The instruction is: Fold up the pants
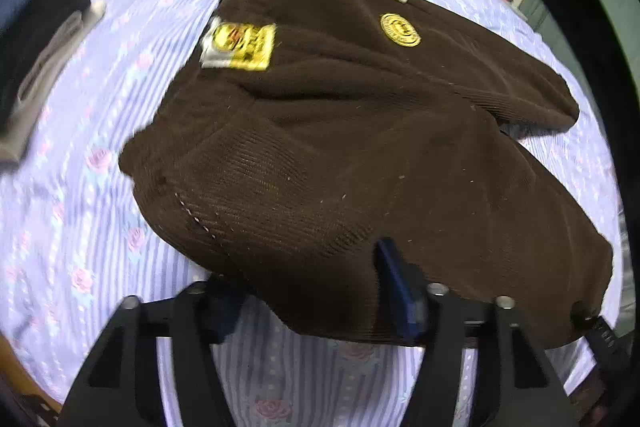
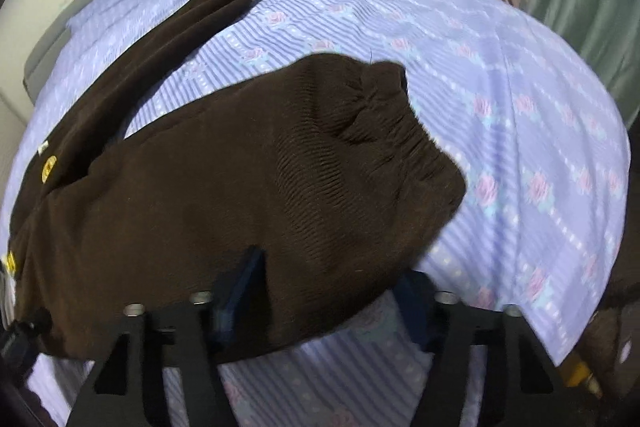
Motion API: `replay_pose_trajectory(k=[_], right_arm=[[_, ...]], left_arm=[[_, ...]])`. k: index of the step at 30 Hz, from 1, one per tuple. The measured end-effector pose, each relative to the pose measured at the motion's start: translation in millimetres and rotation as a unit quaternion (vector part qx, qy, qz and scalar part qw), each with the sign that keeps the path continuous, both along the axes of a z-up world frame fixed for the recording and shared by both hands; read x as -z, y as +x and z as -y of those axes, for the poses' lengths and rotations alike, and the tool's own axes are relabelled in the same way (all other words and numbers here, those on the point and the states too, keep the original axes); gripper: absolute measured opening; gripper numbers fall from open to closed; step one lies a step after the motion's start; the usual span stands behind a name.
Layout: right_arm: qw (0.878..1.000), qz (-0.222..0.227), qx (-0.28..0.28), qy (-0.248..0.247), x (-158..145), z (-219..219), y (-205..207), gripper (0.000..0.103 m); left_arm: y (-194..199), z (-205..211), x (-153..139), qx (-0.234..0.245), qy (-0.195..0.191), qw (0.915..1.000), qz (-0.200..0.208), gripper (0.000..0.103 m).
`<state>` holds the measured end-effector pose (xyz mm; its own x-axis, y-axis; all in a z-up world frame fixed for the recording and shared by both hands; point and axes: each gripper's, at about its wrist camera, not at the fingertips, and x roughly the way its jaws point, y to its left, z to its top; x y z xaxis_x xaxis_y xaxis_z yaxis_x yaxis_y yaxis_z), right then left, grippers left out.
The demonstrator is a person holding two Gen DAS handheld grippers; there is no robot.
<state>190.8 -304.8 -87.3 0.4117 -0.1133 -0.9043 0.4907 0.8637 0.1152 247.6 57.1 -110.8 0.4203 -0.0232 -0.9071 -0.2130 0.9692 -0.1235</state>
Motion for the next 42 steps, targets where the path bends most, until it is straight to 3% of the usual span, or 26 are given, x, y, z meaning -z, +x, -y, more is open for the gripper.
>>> replay_pose_trajectory(k=[4,11,16,24,31,37,42], right_arm=[[0.999,-0.005,-0.023,0.033,-15,15,5,0.033],[0.993,0.024,-0.096,0.070,-78,37,23,0.025],[0.989,0.064,-0.122,0.050,-131,37,47,0.025],[0.985,0.112,-0.126,0.026,-165,36,96,0.024],[0.984,0.144,-0.097,0.029,-173,40,161,0.024],[0.983,0.151,-0.095,0.037,-167,34,232,0.024],[0.986,0.122,-0.109,0.016,-141,19,292,0.024]], left_arm=[[-3,16,-20,-0.012,0.043,0.9990,-0.005,0.038],[-14,45,-71,-0.046,0.098,0.9940,0.014,0.035],[-7,46,-98,-0.066,0.099,0.9926,0.025,0.034],[26,35,-129,-0.107,0.072,0.9906,0.045,0.034],[79,23,-149,-0.133,0.057,0.9869,0.072,0.034],[129,15,-135,-0.149,0.070,0.9841,0.066,0.034],[171,13,-111,-0.149,0.090,0.9843,0.033,0.036]])
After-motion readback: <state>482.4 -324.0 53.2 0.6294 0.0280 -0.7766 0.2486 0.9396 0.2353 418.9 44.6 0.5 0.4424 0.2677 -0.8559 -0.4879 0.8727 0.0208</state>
